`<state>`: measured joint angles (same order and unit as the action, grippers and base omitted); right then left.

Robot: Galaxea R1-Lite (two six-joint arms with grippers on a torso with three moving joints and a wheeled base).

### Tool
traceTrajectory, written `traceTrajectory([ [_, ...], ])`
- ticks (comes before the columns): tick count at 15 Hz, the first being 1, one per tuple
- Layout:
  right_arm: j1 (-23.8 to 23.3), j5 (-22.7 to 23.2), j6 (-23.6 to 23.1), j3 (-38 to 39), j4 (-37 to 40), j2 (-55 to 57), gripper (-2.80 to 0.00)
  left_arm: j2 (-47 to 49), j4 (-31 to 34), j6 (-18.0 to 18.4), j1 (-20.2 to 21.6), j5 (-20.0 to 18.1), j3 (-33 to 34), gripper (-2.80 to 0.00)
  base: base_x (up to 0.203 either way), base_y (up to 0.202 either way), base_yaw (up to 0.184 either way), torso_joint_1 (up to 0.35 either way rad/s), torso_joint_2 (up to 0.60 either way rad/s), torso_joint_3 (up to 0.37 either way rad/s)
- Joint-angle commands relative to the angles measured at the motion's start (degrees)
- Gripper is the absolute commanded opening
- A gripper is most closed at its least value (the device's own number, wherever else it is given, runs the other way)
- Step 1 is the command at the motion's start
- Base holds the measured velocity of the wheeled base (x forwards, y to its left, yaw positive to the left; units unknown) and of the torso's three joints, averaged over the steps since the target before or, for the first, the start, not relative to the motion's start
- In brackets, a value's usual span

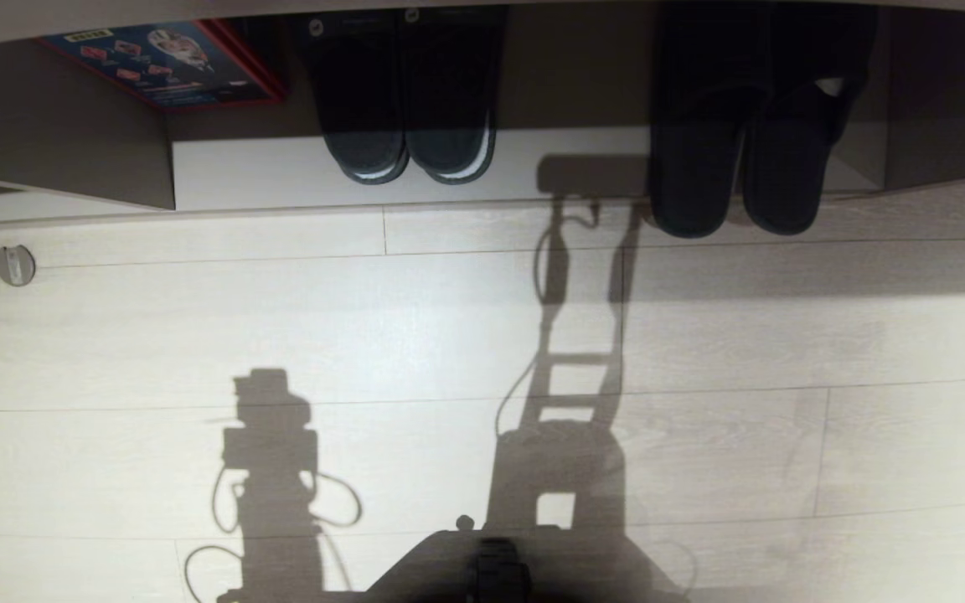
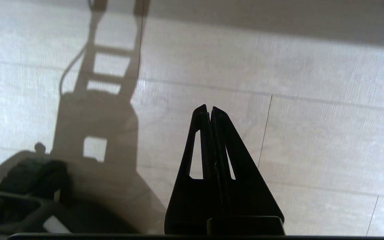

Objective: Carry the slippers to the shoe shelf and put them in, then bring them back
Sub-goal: Pick up the slippers in the shoe cabinet

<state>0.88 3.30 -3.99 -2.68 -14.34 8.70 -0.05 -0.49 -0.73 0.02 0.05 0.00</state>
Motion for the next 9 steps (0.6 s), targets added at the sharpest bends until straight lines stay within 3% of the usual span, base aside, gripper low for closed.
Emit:
traceTrajectory([
  [1,0.0,-0.2,0.08,1.83,3.51,-7.05,-2.8,0.03,-0.04,0.0,0.03,0.01,0.0,-2.8,0.0,0.0,0.0,0.0,0.0,0.0],
  [4,-0.08,-3.44,0.64,2.6,14.19,-8.61,-2.8,0.05,-0.04,0.03,-0.02,0.04,0.0,-2.8,0.0,0.0,0.0,0.0,0.0,0.0],
  [9,-0.09,-3.48,0.73,2.68,14.25,-8.53,-2.8,0.05,-0.04,-0.12,0.0,-0.02,0.0,-2.8,0.0,0.0,0.0,0.0,0.0,0.0],
])
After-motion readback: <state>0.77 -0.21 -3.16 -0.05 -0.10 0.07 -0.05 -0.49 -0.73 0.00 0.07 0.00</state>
